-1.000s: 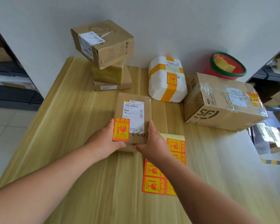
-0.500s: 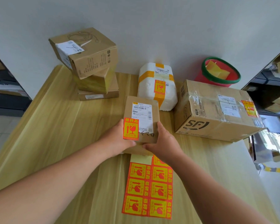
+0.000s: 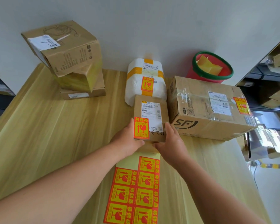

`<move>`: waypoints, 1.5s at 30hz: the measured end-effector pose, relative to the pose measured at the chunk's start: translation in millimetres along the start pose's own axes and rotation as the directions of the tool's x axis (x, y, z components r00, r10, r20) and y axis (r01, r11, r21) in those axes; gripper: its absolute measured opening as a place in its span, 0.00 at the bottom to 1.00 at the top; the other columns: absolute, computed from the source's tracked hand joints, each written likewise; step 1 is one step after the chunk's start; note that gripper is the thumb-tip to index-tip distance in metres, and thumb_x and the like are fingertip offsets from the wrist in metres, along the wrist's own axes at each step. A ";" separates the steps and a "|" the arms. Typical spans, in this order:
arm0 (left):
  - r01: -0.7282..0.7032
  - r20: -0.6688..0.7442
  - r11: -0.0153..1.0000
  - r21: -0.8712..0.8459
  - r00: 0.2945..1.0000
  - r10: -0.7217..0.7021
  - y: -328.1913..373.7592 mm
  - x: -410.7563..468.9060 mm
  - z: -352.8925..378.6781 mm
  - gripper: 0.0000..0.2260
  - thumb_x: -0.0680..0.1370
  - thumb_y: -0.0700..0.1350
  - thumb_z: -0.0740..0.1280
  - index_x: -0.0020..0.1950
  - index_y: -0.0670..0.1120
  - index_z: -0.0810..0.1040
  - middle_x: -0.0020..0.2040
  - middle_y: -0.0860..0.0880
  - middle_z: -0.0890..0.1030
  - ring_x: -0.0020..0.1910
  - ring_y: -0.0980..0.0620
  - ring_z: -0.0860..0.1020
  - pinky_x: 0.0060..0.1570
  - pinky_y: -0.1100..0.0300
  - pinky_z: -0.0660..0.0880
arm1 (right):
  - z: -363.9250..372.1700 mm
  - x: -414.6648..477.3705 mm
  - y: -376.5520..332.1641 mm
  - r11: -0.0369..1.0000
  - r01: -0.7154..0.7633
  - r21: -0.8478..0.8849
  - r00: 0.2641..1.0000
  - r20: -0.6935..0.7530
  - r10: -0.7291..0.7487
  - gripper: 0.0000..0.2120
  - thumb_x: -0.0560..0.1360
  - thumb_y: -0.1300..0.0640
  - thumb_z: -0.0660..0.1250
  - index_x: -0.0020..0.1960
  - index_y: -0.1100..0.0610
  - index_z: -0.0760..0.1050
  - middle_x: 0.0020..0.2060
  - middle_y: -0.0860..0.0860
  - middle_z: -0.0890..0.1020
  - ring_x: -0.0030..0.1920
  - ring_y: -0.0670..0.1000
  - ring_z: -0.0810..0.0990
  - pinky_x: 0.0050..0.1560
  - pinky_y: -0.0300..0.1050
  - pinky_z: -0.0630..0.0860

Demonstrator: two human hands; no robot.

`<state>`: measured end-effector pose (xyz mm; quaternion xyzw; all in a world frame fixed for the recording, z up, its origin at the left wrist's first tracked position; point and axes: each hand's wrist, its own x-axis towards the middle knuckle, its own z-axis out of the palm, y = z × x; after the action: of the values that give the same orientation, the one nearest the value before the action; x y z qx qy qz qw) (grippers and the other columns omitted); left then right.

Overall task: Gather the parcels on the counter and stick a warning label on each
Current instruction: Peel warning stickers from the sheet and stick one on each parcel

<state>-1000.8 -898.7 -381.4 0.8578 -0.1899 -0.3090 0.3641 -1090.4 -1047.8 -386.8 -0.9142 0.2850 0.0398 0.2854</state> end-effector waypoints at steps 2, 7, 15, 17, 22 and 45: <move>0.000 -0.012 1.000 0.028 1.000 0.000 3.4 4.4 4.6 0.37 0.73 0.50 0.70 0.75 0.57 0.51 0.58 0.55 0.77 0.50 0.52 0.77 0.50 0.55 0.76 | 1.4 -0.8 3.0 0.999 0.014 -0.042 0.999 -0.039 -0.016 0.40 0.73 0.53 0.70 0.77 0.53 0.50 0.77 0.54 0.53 0.75 0.53 0.55 0.68 0.47 0.62; 0.007 0.016 0.998 0.064 1.000 -0.008 5.0 8.1 11.2 0.43 0.70 0.54 0.72 0.76 0.58 0.48 0.63 0.52 0.75 0.54 0.50 0.78 0.55 0.55 0.74 | 5.8 -6.9 1.1 0.990 0.028 -0.140 0.992 -0.115 -0.045 0.39 0.74 0.52 0.69 0.77 0.55 0.51 0.77 0.55 0.52 0.76 0.55 0.50 0.73 0.49 0.53; -0.040 -0.219 0.952 0.303 0.970 0.110 1.5 -9.1 -38.5 0.40 0.74 0.59 0.66 0.77 0.51 0.45 0.78 0.49 0.55 0.75 0.48 0.57 0.69 0.51 0.60 | 2.0 -0.1 -53.2 0.965 0.190 -0.181 0.963 -0.157 -0.219 0.35 0.77 0.46 0.63 0.77 0.55 0.50 0.77 0.53 0.52 0.77 0.53 0.47 0.73 0.47 0.45; -0.065 -0.293 0.930 0.361 0.939 0.179 -2.3 -13.2 -62.9 0.37 0.76 0.57 0.65 0.78 0.50 0.47 0.78 0.49 0.55 0.75 0.48 0.55 0.70 0.53 0.58 | 2.9 5.0 -75.2 0.956 0.228 -0.184 0.956 -0.144 -0.255 0.35 0.77 0.46 0.63 0.77 0.55 0.51 0.77 0.53 0.52 0.76 0.53 0.47 0.74 0.48 0.46; -0.039 -0.426 0.899 0.436 0.871 0.244 -17.6 -14.8 -131.9 0.34 0.77 0.53 0.64 0.77 0.48 0.51 0.77 0.48 0.56 0.75 0.48 0.56 0.71 0.53 0.57 | 9.0 22.9 -145.9 0.929 0.341 -0.143 0.925 -0.125 -0.359 0.34 0.77 0.47 0.63 0.77 0.55 0.53 0.77 0.53 0.54 0.76 0.54 0.50 0.74 0.48 0.48; -0.032 -0.490 0.999 -0.016 0.871 0.020 -99.4 94.3 -390.4 0.19 0.73 0.41 0.61 0.64 0.47 0.65 0.58 0.45 0.74 0.57 0.44 0.73 0.48 0.52 0.71 | 83.7 115.0 -374.3 0.944 0.105 0.312 0.978 -0.204 -0.042 0.36 0.73 0.47 0.68 0.73 0.56 0.55 0.69 0.53 0.69 0.68 0.54 0.68 0.64 0.53 0.70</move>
<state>-660.3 -686.7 -279.9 0.9012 -0.0994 -0.0789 0.4143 -783.3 -807.0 -296.8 -0.8650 0.2796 -0.1072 0.4026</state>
